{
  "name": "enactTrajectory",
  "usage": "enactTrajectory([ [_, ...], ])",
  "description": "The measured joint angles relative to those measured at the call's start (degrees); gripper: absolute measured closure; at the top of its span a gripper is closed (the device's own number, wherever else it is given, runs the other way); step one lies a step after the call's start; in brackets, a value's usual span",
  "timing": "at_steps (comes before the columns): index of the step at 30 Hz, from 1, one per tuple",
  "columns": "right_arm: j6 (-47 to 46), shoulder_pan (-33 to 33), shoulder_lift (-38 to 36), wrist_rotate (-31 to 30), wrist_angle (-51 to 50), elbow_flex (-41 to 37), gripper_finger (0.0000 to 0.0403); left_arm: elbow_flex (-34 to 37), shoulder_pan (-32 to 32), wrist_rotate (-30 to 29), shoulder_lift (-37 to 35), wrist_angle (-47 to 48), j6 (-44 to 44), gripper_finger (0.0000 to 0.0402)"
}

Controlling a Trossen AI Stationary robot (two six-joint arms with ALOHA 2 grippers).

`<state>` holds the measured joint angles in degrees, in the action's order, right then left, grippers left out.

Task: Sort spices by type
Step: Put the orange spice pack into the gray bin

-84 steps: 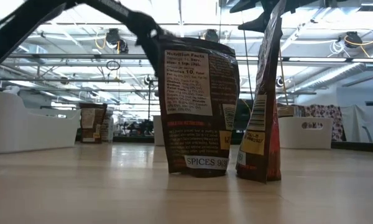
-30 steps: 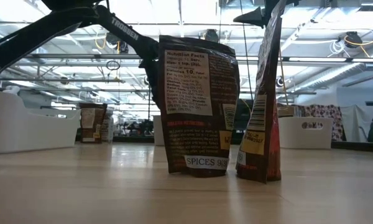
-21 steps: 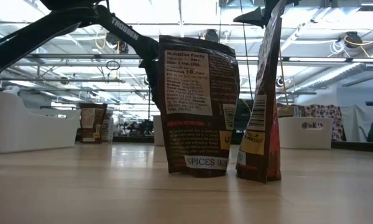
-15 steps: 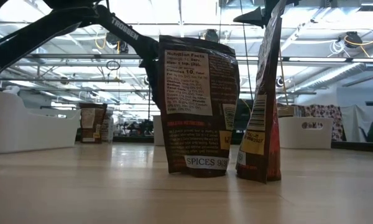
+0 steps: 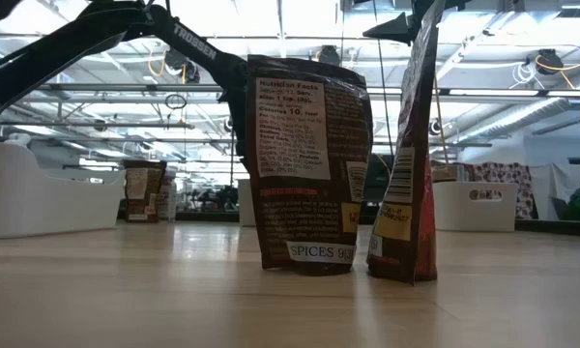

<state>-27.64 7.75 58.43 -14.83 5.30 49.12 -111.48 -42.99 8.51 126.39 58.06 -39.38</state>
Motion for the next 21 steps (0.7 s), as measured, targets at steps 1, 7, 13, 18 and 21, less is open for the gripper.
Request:
enactTrajectory([
  [1,0.0,0.0,0.0,0.0,0.0,0.0,0.014,0.0,-0.02,-0.02,0.0,-0.33,0.0,0.0233],
  [7,-0.04,0.0,0.0,0.0,0.0,0.0,0.014,0.0,-0.02,-1.61,0.0,-2.1,0.06,0.0233],
  [13,-0.17,0.0,0.0,0.0,-0.01,0.0,0.014,-1.15,-0.02,-1.95,0.0,-2.01,1.34,0.0233],
  [18,-0.17,0.0,0.0,0.0,-0.02,0.0,0.014,-3.37,-0.06,-2.24,0.0,-1.55,1.46,0.0233],
  [21,-0.17,0.0,0.0,0.02,-0.02,0.0,0.014,-4.92,-0.06,-3.37,0.0,-1.36,1.49,0.0233],
])
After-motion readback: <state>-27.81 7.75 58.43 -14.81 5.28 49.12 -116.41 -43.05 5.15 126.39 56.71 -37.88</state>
